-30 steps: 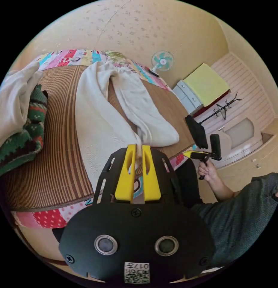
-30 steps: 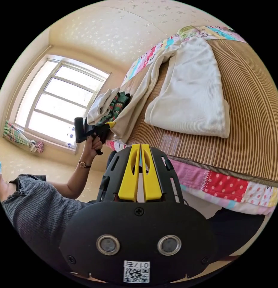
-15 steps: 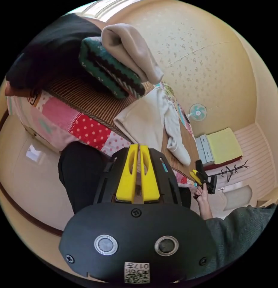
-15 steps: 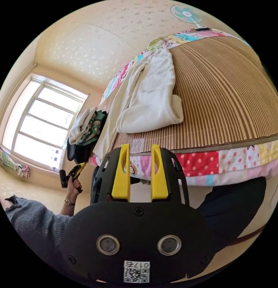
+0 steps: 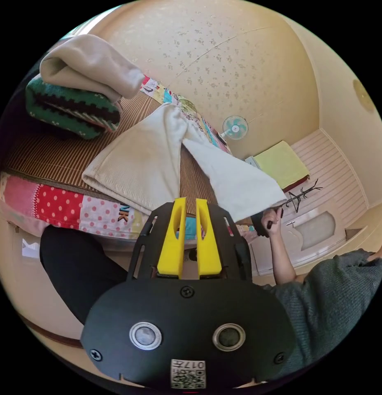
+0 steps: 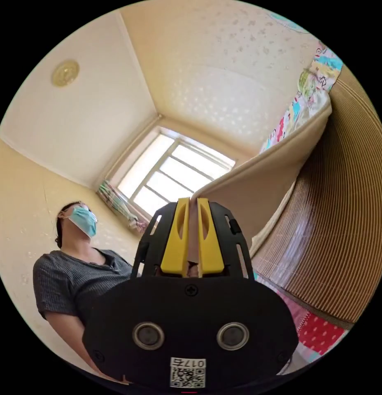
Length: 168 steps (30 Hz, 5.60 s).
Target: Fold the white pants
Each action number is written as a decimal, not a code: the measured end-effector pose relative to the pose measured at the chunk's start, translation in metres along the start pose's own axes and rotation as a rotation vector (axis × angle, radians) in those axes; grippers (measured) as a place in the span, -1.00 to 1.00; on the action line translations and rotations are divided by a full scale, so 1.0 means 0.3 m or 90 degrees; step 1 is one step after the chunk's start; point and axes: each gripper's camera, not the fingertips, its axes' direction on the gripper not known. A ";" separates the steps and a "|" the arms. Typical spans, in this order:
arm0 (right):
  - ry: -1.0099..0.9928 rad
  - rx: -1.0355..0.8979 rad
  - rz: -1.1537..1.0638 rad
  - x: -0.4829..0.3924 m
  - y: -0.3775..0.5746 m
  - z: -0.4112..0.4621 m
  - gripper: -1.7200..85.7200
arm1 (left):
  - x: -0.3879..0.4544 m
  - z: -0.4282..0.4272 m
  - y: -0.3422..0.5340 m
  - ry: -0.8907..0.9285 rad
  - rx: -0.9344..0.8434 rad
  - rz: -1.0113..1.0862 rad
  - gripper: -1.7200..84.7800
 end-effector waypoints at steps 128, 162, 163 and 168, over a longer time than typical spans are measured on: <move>0.322 -0.453 0.034 0.383 0.646 0.171 -0.88 | 0.054 0.888 -0.235 0.211 -0.320 0.013 -0.58; 0.785 -0.347 -0.422 1.460 -0.034 1.568 -0.93 | -0.140 0.430 0.025 0.239 -0.122 -0.050 -0.88; 0.766 -0.411 -0.340 1.561 -0.019 1.620 -0.93 | -0.161 0.413 0.037 0.202 -0.120 -0.060 -0.88; 0.539 -0.451 -0.202 1.620 0.166 1.439 -0.91 | -0.330 0.355 0.121 0.143 -0.128 -0.149 -0.87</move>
